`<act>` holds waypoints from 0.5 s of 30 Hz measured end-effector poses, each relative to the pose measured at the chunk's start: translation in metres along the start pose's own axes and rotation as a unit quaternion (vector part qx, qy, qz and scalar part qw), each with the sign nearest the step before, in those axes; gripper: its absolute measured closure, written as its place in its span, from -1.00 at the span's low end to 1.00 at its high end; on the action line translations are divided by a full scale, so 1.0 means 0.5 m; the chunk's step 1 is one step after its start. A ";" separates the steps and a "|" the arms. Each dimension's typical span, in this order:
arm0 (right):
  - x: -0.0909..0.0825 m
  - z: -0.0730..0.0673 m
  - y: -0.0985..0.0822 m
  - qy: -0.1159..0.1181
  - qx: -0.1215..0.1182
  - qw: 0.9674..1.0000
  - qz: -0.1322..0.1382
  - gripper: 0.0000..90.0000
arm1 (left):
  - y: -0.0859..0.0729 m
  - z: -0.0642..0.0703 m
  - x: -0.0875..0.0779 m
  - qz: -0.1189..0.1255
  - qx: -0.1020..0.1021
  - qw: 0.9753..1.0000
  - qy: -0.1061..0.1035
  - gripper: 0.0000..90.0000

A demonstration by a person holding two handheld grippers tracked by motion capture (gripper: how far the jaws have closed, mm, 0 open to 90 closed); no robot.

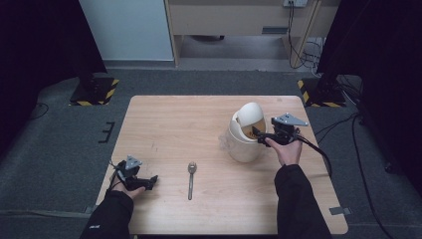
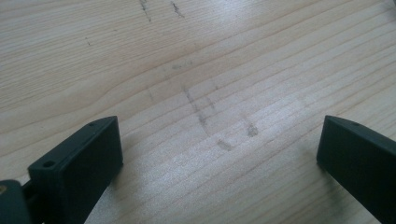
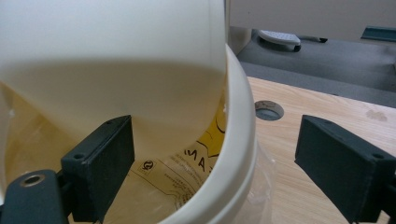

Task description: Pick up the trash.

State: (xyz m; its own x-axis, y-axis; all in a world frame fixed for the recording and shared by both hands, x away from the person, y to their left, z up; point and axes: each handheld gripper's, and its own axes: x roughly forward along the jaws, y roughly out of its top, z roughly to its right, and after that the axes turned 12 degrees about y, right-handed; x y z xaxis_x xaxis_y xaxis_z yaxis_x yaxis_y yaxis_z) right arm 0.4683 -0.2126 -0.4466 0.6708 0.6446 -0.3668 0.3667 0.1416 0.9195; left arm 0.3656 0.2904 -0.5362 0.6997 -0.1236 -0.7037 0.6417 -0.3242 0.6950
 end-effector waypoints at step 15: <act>-0.047 -0.004 0.010 0.019 0.006 0.999 0.036 -0.68 | 0.007 0.001 -0.003 -0.009 0.004 1.000 -0.006 -0.91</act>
State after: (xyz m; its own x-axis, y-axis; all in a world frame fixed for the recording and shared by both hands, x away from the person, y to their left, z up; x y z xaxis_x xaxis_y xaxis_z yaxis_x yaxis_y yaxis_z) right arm 0.4530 -0.2257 -0.4328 0.6711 0.6803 -0.2948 0.3267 0.0856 0.9412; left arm 0.3666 0.2891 -0.5329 0.6840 -0.1299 -0.7179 0.6512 -0.3348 0.6810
